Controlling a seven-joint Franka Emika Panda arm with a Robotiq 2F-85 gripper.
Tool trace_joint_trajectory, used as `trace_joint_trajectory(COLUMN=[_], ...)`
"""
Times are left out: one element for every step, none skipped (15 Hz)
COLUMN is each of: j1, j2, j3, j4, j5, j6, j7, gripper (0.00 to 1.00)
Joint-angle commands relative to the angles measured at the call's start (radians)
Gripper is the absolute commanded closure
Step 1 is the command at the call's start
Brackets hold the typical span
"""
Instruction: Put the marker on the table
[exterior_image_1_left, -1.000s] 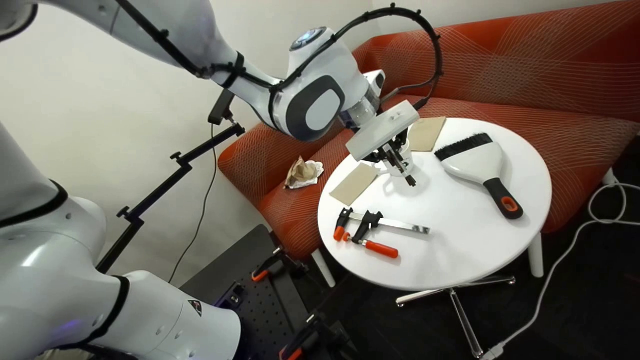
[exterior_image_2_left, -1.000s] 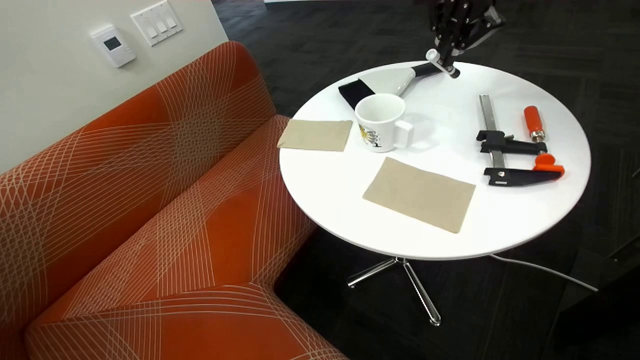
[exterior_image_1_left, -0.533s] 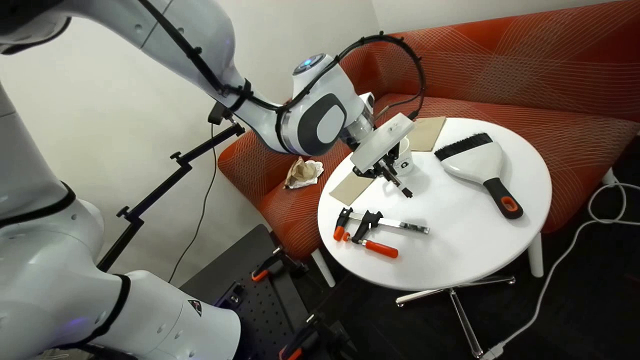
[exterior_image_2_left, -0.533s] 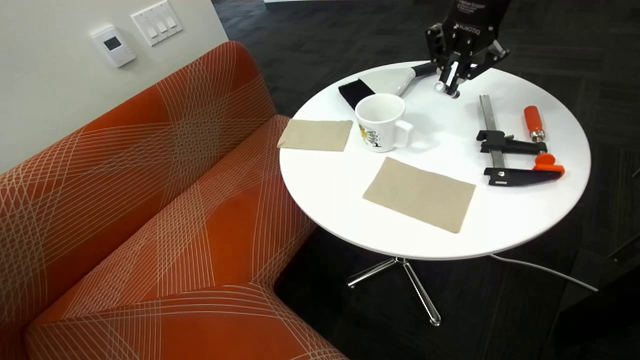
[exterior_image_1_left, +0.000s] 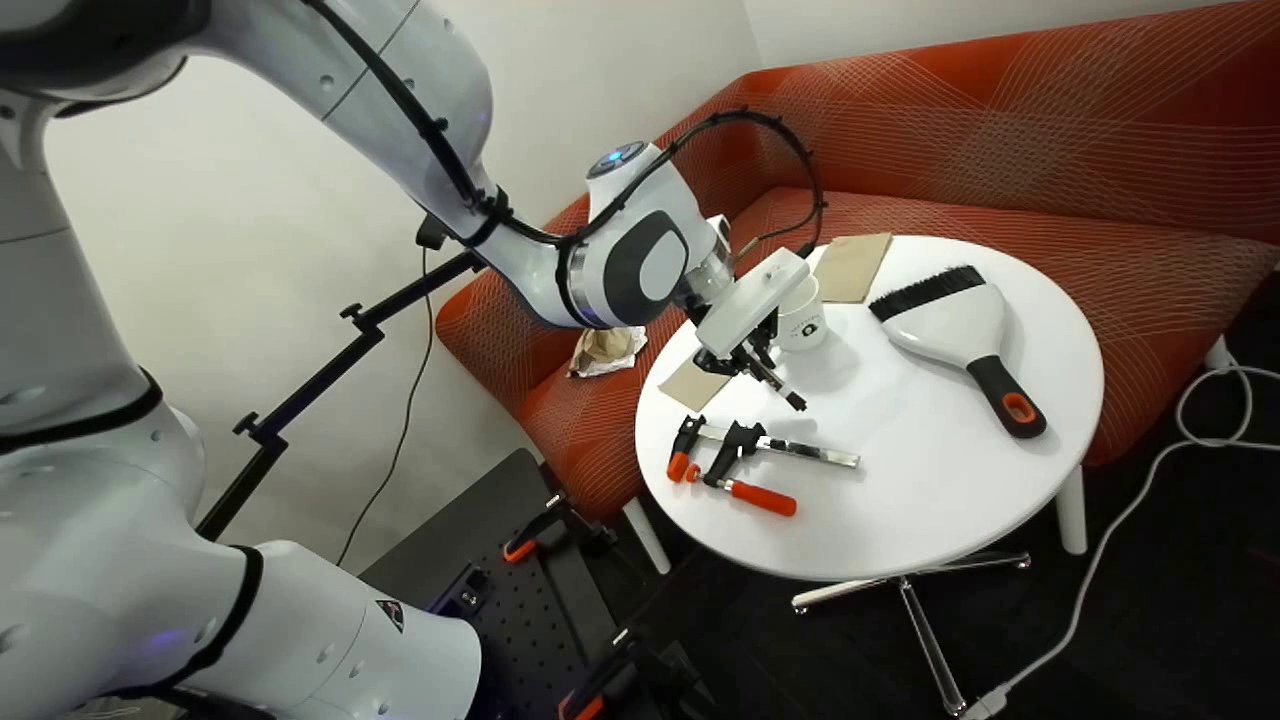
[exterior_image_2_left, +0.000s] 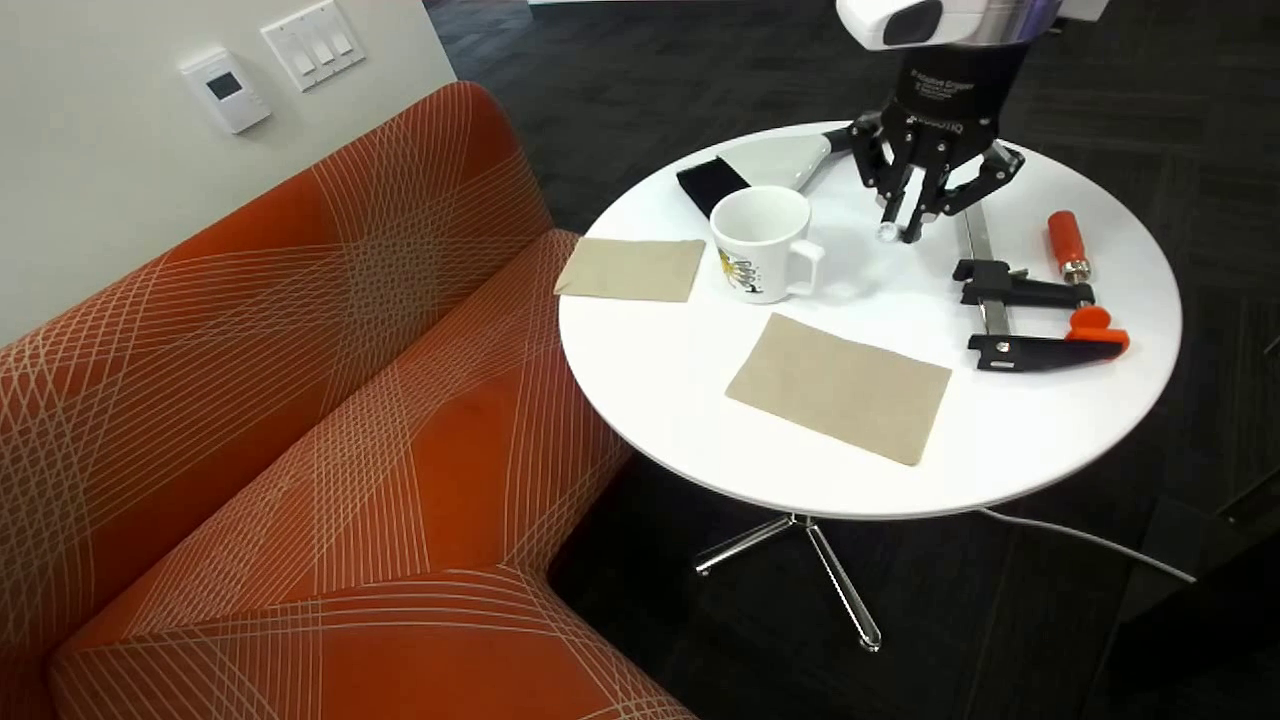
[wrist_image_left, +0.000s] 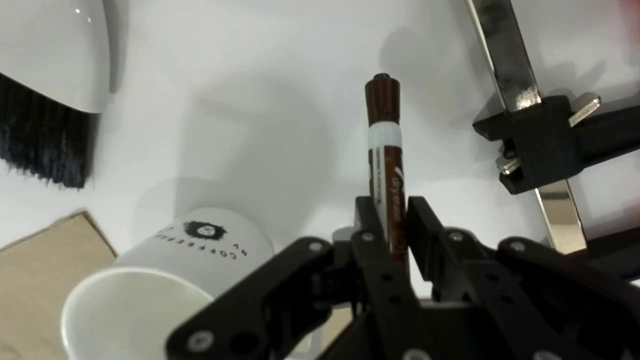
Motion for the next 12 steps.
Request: trace_joint_trajectory(j1=[0.031, 0.030, 0.032, 0.034, 0.031, 0.032, 0.031, 0.029, 0.027, 0.027, 0.025, 0.019], j2=[0.009, 0.009, 0.006, 0.004, 0.001, 0.000, -0.002, -0.003, -0.004, -0.006, -0.007, -0.007], j3=[-0.025, -0.024, -0.026, -0.029, -0.027, -0.029, -0.030, -0.030, -0.030, -0.032, -0.033, -0.028], j4=[0.023, 0.024, 0.024, 0.025, 0.025, 0.025, 0.026, 0.027, 0.027, 0.026, 0.026, 0.025], j5=[-0.041, -0.043, -0.046, -0.049, -0.048, -0.049, -0.049, -0.048, -0.047, -0.047, -0.046, -0.043], j6=[-0.011, -0.010, -0.008, -0.006, -0.005, -0.003, -0.001, -0.002, -0.001, 0.000, 0.001, 0.000], j7=[0.027, 0.027, 0.029, 0.031, 0.030, 0.031, 0.032, 0.031, 0.031, 0.032, 0.032, 0.030], gripper=[0.50, 0.41, 0.34, 0.26, 0.19, 0.12, 0.04, 0.01, 0.00, 0.00, 0.00, 0.00])
